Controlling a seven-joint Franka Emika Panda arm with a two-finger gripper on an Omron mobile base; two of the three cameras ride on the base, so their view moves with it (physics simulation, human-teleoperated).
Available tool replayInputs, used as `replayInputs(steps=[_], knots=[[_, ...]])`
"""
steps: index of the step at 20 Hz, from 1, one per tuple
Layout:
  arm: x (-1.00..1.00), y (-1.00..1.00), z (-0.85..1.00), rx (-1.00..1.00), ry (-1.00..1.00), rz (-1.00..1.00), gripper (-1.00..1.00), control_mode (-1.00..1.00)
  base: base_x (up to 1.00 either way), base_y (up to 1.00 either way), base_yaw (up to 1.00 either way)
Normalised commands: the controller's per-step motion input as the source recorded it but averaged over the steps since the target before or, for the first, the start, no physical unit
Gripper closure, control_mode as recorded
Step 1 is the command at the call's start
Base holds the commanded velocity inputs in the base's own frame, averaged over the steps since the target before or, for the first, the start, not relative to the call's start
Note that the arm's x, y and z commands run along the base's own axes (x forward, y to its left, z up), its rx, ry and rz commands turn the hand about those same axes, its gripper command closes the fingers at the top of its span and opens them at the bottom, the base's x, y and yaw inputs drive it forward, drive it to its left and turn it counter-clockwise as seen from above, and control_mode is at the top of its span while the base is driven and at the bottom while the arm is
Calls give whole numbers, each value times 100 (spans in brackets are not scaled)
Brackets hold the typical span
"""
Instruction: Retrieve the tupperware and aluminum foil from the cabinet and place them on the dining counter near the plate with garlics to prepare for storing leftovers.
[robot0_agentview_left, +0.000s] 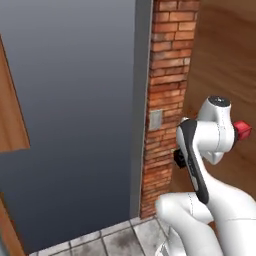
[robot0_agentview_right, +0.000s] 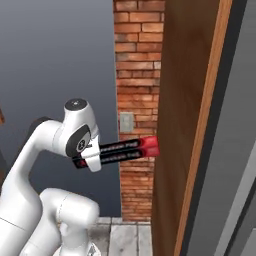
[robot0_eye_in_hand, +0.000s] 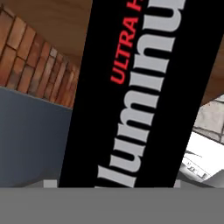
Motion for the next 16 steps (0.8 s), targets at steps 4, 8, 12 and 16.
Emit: replayInputs(steps=[4,8,12,16], knots=[[0,0,0,0,0,0,100,100,-100,64,-31],[0,0,0,0,0,0,100,100,-100,44,-25],[0,0,0,0,0,0,100,100,-82,0,-58],[0,0,0,0,0,0,100,100,-3,-13,-83]])
